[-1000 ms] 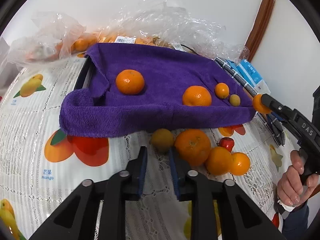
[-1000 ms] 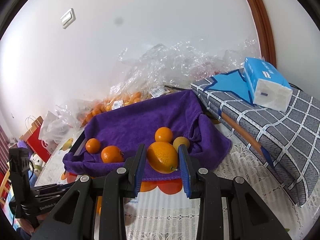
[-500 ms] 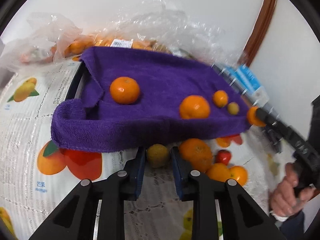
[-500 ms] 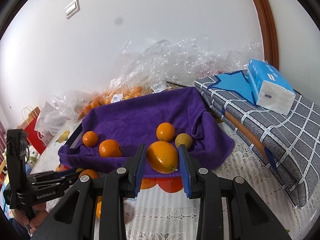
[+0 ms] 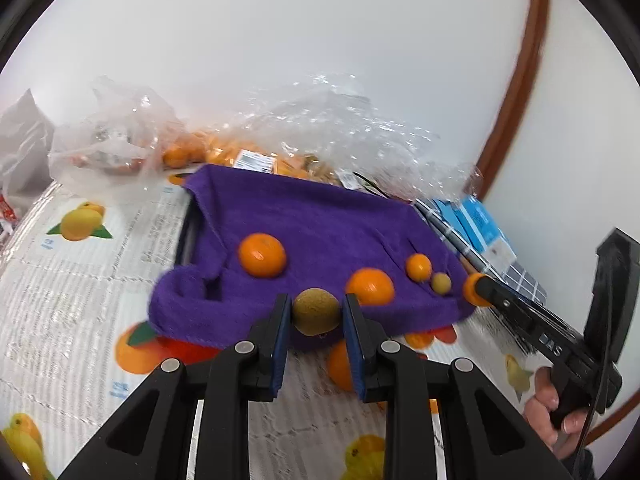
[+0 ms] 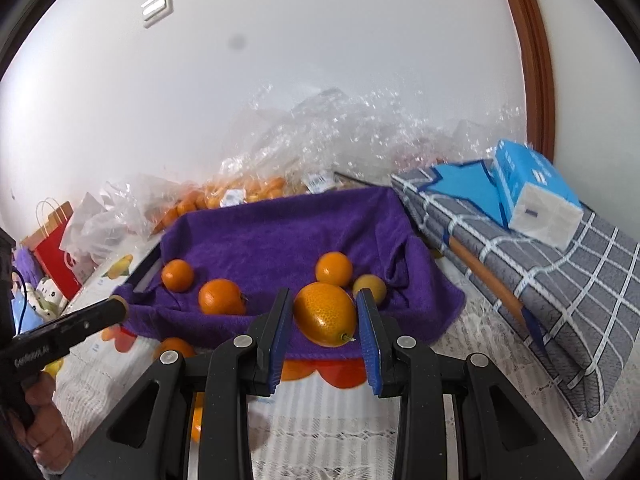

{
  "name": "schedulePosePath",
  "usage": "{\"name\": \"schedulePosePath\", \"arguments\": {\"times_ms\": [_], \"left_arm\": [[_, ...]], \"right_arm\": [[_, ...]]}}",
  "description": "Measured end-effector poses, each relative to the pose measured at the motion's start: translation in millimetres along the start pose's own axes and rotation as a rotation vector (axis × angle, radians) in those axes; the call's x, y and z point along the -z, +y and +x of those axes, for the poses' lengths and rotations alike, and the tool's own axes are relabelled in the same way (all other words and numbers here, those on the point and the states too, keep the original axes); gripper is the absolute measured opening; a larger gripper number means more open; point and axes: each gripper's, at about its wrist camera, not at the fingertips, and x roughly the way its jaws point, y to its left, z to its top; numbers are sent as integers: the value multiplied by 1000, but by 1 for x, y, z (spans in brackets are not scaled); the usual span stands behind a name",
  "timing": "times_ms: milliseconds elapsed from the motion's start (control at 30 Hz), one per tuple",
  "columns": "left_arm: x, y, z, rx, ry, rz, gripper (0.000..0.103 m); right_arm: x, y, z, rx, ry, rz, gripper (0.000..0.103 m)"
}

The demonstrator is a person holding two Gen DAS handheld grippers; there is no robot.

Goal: Organize fruits
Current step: 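Carry the yellow-green fruit onto the towel with the left gripper while the right gripper lowers its orange there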

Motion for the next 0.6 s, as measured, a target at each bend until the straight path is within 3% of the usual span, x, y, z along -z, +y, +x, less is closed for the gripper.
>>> {"name": "schedulePosePath", "arguments": {"times_ms": [133, 333, 400, 500, 600], "left_arm": [[-24, 0, 4, -36, -23, 21, 24], [-45, 7, 28, -35, -54, -30, 24], [-40, 10, 34, -26, -61, -45, 24], [-34, 9, 40, -83, -62, 4, 24], [-32, 12, 46, -100, -49, 4, 24]], "right_arm": [[-22, 9, 4, -17, -14, -27, 32], [-53, 13, 28, 12, -9, -83, 32], [-52, 12, 35, 25, -4, -95, 32], [-39, 3, 47, 25, 6, -71, 32], [-33, 1, 61, 12, 82, -67, 32]]}}
